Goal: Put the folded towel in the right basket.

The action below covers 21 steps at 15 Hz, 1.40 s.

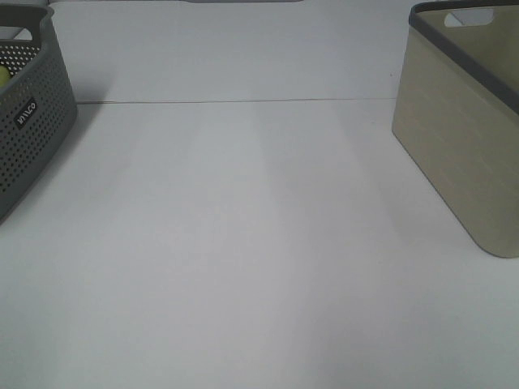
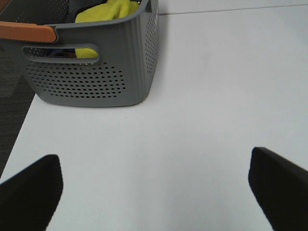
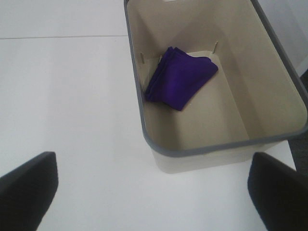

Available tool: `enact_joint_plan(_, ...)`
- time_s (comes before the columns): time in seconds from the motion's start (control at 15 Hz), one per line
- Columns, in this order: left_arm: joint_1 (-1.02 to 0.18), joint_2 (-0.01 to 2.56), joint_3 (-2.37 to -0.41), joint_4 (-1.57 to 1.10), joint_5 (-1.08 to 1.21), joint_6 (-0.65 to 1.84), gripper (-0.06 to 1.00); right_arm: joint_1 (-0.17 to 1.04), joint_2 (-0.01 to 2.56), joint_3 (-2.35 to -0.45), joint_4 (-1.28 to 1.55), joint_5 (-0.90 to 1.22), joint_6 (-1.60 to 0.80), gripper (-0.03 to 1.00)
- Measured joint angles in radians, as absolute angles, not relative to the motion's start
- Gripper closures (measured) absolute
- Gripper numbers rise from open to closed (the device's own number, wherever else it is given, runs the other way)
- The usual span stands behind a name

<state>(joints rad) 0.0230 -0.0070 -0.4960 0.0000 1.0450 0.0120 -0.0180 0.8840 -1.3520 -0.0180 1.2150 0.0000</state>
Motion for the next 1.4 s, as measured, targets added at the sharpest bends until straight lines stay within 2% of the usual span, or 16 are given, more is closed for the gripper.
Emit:
enact_joint_plan(0.2,0.023,-0.007,-0.496,0.0,1.045,0.012,-0.05,-0.018,0.547,-1.137,-0.065,1.206,0.0,-0.01)
enact_joint_plan(0.27,0.023,-0.007,-0.496,0.0,1.045,0.012,-0.05,-0.018,0.371,-0.986,-0.078,1.162,0.0,-0.01)
enact_joint_plan(0.67,0.023,-0.007,-0.496,0.0,1.045,0.012,-0.05,-0.018,0.026,-0.615,-0.059,1.091,-0.006,-0.01)
enact_joint_plan(0.8,0.023,-0.007,-0.496,0.0,1.045,0.012,-0.05,-0.018,-0.004,-0.517,0.0,1.058,-0.006,-0.01)
enact_joint_plan(1.4,0.023,-0.007,-0.496,0.0,1.045,0.012,-0.05,-0.018,-0.004,-0.501,0.016,1.058,-0.007,-0.01)
